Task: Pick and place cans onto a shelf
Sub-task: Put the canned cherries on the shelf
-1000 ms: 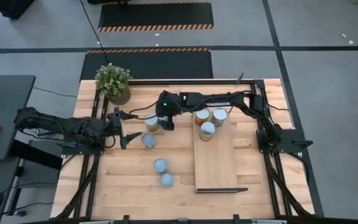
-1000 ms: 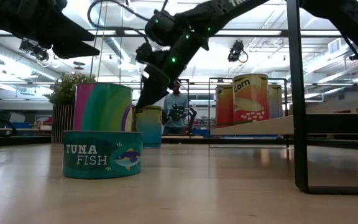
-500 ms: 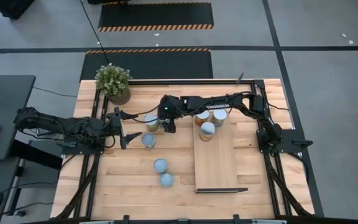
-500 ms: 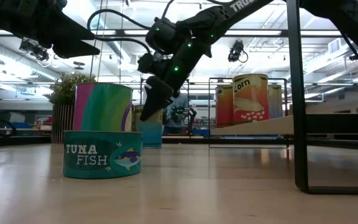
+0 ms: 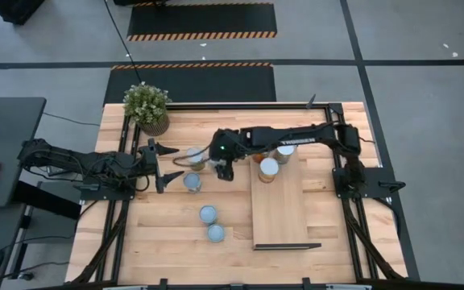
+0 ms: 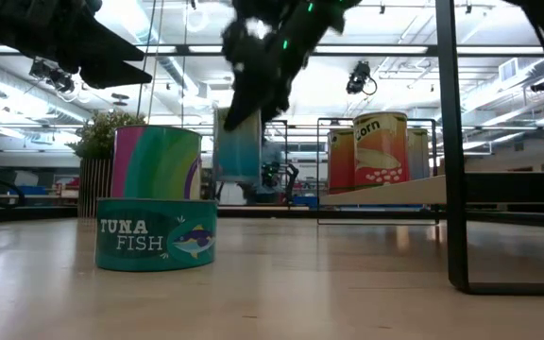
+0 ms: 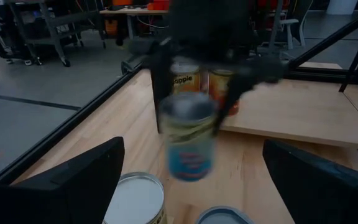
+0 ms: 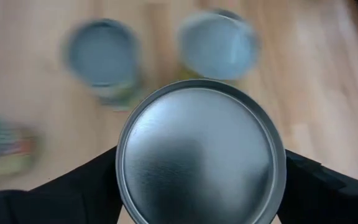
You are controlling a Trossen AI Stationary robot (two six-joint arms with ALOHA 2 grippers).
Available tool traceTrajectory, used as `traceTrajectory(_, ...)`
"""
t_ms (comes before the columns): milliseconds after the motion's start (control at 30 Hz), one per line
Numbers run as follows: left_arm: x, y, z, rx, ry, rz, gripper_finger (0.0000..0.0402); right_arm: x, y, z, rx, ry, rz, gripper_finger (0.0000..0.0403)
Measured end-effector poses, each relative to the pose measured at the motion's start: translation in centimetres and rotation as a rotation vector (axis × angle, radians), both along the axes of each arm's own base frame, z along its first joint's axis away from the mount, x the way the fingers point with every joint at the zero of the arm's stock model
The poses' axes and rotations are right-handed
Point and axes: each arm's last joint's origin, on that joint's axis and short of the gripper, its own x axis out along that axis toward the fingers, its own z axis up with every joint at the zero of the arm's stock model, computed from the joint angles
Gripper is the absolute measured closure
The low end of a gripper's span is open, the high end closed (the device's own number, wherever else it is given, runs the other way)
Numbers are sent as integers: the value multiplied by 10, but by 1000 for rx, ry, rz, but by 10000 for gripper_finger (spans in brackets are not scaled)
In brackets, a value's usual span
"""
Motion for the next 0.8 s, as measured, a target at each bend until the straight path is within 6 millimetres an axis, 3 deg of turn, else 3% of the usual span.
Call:
traceTrajectory(233,0,0,0,-1,0,0,12,-14,62,21,-4,-3,105,74)
traceTrajectory(500,0,0,0,-13,-6,3,12,-45,107,40,-23,62,38,74)
traceTrajectory(667,0,0,1,-17,-16,3,12,-64,130,33,-34,176,12,74)
traceTrajectory(800,0,0,1,-18,-19,3,12,-77,136,19,-44,207,-37,74)
